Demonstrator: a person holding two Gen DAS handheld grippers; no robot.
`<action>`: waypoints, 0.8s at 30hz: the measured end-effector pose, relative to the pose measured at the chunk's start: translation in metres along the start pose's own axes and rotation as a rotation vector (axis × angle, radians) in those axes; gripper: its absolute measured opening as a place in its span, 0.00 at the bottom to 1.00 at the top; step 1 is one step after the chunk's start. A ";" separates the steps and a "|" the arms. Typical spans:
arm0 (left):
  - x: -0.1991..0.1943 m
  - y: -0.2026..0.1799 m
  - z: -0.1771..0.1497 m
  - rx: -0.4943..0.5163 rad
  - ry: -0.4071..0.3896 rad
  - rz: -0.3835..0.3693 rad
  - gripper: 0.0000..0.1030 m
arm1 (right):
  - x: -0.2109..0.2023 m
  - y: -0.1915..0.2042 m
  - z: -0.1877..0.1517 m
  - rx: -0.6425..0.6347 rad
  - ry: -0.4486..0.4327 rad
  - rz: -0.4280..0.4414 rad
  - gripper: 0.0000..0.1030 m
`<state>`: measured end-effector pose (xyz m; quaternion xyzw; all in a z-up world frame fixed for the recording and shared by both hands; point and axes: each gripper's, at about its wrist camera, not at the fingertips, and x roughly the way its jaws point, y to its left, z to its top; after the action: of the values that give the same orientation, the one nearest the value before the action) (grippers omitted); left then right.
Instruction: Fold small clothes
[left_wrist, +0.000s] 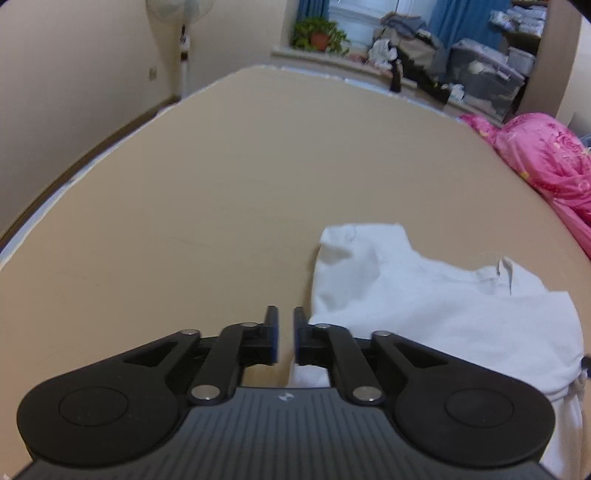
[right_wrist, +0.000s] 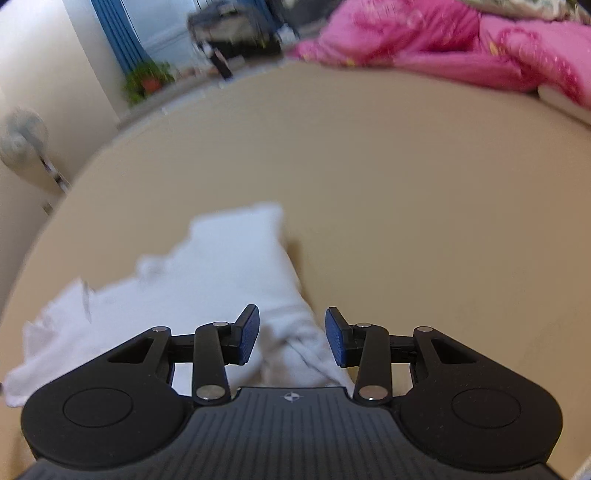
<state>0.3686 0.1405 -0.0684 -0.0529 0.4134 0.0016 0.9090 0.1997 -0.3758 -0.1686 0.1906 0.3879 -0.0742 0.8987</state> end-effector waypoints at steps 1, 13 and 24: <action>0.003 0.001 0.000 -0.011 0.003 -0.032 0.19 | 0.006 -0.001 -0.001 0.001 0.029 -0.017 0.40; 0.074 0.021 -0.002 -0.204 0.145 -0.108 0.46 | 0.023 -0.003 -0.001 -0.023 0.060 -0.025 0.13; 0.058 0.023 0.002 -0.206 0.161 -0.127 0.43 | 0.035 -0.006 0.002 -0.034 0.069 -0.120 0.07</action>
<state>0.4077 0.1611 -0.1127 -0.1720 0.4786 -0.0180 0.8608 0.2231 -0.3818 -0.1947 0.1541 0.4305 -0.1149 0.8819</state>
